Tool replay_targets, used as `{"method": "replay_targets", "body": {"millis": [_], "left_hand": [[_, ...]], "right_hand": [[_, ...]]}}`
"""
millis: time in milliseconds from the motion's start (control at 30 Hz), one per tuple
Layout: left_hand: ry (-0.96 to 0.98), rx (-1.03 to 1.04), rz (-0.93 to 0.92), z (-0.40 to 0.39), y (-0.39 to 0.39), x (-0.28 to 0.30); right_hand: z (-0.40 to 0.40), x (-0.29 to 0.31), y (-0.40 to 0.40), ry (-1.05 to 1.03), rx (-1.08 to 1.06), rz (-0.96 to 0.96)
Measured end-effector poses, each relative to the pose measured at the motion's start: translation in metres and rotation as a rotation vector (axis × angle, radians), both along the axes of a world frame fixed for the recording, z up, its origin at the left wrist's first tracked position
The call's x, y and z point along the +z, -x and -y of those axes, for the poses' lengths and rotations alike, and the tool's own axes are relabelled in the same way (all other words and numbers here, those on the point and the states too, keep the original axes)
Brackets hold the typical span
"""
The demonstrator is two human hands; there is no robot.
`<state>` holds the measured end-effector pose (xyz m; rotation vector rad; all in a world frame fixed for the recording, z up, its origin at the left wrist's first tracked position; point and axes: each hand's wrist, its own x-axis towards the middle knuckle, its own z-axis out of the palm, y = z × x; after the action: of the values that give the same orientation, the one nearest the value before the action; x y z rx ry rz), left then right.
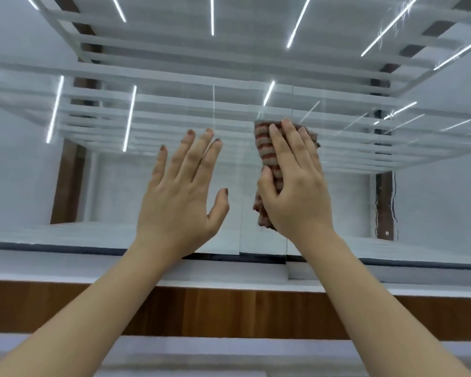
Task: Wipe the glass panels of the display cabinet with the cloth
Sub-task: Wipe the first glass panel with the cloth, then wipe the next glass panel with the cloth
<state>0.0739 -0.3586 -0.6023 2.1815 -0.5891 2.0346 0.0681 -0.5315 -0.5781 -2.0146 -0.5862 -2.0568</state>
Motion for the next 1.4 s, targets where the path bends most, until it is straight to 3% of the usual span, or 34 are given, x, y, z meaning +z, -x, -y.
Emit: {"method": "replay_targets", "body": {"millis": [367,500,567,733,967,1067,1200,1400], "left_hand": [[0.011,-0.02,0.016,0.001,0.0,-0.001],[0.036,-0.018,0.015,0.004,0.008,0.014],[0.035,-0.024,0.046,0.011,0.014,0.055],[0.032,-0.06,0.107,0.032,0.028,0.226],[-0.035,-0.021,0.08,0.051,0.022,0.402],[-0.047,-0.022,0.023,0.063,0.012,0.448],[-0.052,-0.023,0.081,0.078,0.005,0.485],[0.01,-0.103,0.086,0.084,-0.004,0.496]], "right_hand": [[0.003,-0.008,-0.005,-0.054,0.177,0.187],[0.011,0.017,-0.003,-0.058,0.158,0.276],[0.021,0.055,-0.005,-0.089,0.136,0.333],[0.044,0.195,-0.001,-0.223,0.082,0.374],[0.053,0.358,0.009,-0.199,0.036,0.367],[0.056,0.409,0.001,-0.214,-0.008,0.303],[0.055,0.456,-0.007,-0.147,-0.066,0.234],[0.046,0.477,-0.008,-0.123,-0.136,0.189]]}}
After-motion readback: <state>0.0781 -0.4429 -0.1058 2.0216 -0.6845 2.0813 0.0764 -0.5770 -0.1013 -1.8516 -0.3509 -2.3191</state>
